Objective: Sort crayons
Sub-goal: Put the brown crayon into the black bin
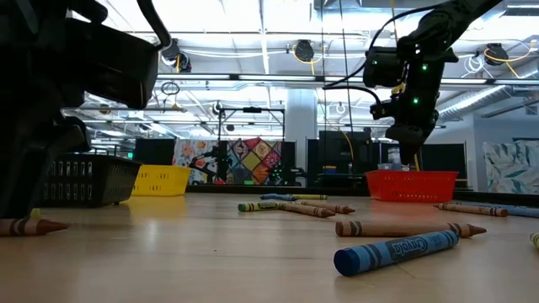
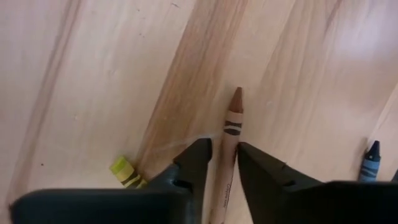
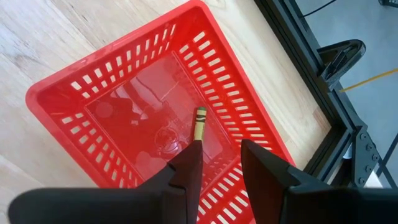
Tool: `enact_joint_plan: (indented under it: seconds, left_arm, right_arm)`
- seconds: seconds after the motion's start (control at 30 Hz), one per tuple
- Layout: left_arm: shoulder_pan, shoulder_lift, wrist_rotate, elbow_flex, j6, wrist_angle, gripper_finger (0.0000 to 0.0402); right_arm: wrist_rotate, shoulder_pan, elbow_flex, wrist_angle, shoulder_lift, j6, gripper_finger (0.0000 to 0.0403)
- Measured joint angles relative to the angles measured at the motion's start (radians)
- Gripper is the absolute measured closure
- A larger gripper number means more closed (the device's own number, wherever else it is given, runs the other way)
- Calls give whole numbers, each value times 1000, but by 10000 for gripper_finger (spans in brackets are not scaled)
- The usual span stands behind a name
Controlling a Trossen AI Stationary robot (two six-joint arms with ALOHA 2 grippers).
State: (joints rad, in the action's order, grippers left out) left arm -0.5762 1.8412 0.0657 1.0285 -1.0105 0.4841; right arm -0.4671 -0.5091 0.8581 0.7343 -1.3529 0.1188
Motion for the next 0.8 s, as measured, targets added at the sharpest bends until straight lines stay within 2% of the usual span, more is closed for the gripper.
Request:
enact_joint_plan:
  seconds: [0.2,0.27,0.8]
  left_arm:
    - [0,0,0,-1,18,0,381]
    - [0,0,0,-1,29,-1,393]
    - [0,4,-1,34,59,-45,400]
  right_arm:
    - [0,0,0,-1,0,0,305]
    - [0,0,0,-1,0,0,305]
    - [0,0,0,-2,0,-6,305]
